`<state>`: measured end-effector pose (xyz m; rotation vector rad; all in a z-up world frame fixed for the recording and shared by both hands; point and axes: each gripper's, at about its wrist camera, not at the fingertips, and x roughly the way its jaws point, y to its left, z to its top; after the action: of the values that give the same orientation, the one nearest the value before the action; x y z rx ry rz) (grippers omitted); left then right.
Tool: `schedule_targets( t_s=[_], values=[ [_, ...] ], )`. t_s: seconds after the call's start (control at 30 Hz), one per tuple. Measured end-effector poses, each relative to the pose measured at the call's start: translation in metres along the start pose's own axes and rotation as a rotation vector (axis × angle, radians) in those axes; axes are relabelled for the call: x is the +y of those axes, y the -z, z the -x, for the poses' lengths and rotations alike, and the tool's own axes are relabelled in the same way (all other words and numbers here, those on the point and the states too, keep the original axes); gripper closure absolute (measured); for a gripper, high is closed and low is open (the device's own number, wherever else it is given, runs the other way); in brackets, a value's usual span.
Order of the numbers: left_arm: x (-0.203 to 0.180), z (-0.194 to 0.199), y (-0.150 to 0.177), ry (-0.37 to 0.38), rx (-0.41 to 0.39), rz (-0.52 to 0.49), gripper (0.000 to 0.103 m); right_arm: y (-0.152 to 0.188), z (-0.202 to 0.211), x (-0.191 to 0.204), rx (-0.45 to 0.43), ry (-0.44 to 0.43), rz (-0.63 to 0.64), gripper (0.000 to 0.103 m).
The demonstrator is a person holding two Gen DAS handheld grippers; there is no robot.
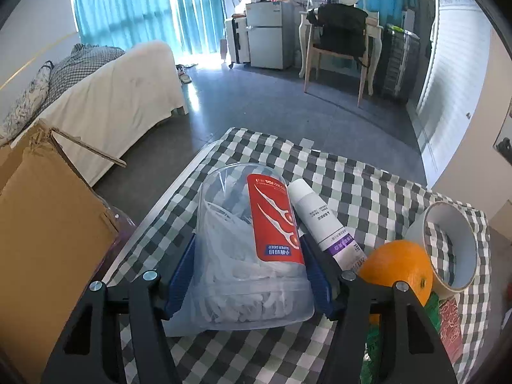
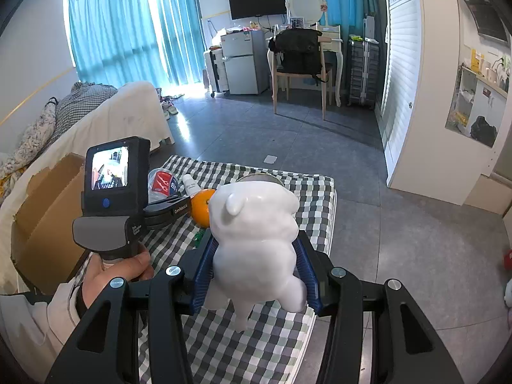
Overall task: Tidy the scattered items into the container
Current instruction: 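Carry the bear and the swab jar over the cardboard box with both tools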
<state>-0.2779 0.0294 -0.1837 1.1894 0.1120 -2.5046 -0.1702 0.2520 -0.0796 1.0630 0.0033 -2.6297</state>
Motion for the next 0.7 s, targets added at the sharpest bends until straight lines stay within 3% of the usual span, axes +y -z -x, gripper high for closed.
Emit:
schedule_targets(
  t_s=[0.37, 0.7],
  values=[
    [0.007, 0.022, 0.003, 0.031, -0.033, -0.02, 0.041, 0.007, 0.007, 0.01, -0.011, 0.001, 0.007, 0.055],
    [0.043, 0.107, -0.005, 0.1, -0.137, -0.048, 0.041, 0.003, 0.037, 0.044, -0.055, -0.013, 0.033, 0.055]
  ],
)
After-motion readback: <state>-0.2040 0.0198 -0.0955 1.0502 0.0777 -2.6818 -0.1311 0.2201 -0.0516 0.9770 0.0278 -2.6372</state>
